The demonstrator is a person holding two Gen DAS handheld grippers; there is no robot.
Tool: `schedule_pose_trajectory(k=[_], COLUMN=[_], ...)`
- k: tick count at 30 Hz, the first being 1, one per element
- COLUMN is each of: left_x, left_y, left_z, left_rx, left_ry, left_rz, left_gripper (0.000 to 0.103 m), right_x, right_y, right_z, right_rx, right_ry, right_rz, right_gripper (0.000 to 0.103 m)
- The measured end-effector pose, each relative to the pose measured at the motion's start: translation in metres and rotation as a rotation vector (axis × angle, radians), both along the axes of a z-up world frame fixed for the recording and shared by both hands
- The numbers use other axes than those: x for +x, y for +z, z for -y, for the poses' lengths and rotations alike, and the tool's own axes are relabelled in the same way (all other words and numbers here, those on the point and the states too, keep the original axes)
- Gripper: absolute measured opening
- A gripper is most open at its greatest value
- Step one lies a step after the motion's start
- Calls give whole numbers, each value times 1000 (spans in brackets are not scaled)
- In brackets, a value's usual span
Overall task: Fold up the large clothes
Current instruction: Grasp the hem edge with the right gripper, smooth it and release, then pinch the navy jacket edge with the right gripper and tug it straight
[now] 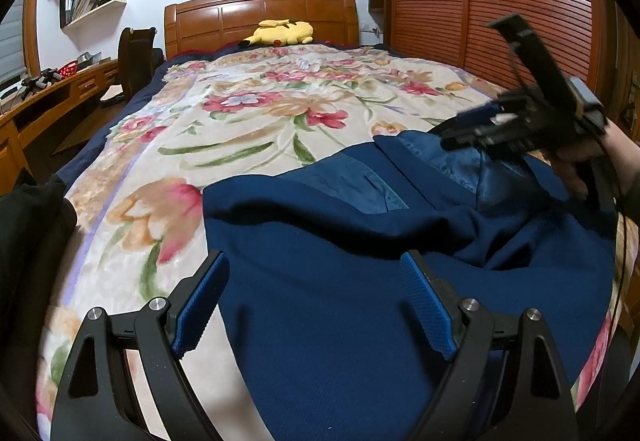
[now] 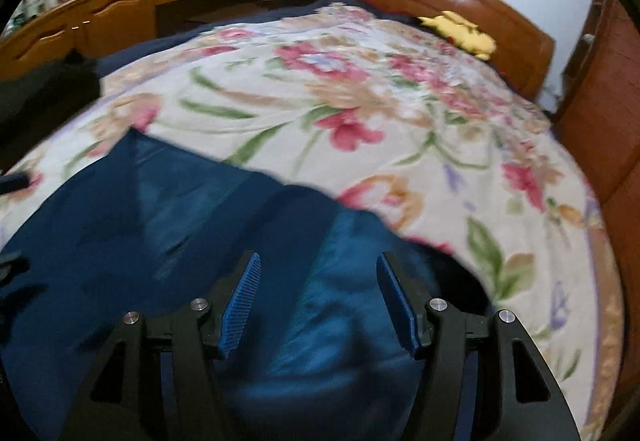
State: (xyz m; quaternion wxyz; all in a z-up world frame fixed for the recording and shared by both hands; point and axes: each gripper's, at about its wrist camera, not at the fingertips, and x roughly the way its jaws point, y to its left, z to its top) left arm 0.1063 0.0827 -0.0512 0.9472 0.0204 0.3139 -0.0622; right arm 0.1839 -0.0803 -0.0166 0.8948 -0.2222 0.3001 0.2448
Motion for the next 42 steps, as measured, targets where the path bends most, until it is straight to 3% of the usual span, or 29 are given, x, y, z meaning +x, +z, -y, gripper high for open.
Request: schedule_pose_trajectory(k=[9,18,20,21,22,23,25,28,34,37,40,41,42], left_x=[-1,-2,-2,-2,-2,-2,-2,-2,-1,-1,0,1,1], left_y=[-3,-4,-4,-4,-4,-4,-4,-4,-4,-6,-6,-6,-6], left_z=[0,-3,-3,-3,-2,-2,-2,-3,-1,-2,-2,-3,-2], left_rx=[5,5,6,6,5,5,6,5,6,7,0,-4,-6], left_ry=[1,0,-3,-2,-2,-2,-1,-2,-4,-9,-10,-11,-12], left_rz=[-14,-14,-15,-15,-15,-16,-15,-15,-17,-17,-22,-24,-24], left_gripper=[88,88,88,88,88,88,88,88,88,88,88,88,88], right_x=[-47,-46,-42,-42,-42,-42,-45,-42,-5,17,18,19,18], right_y=[-16,-48,-48,-46,-46,-47,-48,-35,1,14,8,3,-3], right_z=[-22,-39,-37,-38,-40,-42,-46,-48,-53,-50,-56,-52,-54], right_rx=[70,-19,-15,-12,-12,-20,-72,-110,-138,-38,12,16,16], right_ry=[181,253,260,273,290,312,330,315,143,98,144,159,167], right_rz=[-123,-230,-236,-241,-246,-252,-219,-128,109,57,-1,-31,-58], right_gripper=[62,62,55,41,18,7,1,0,0,0,1,4,16])
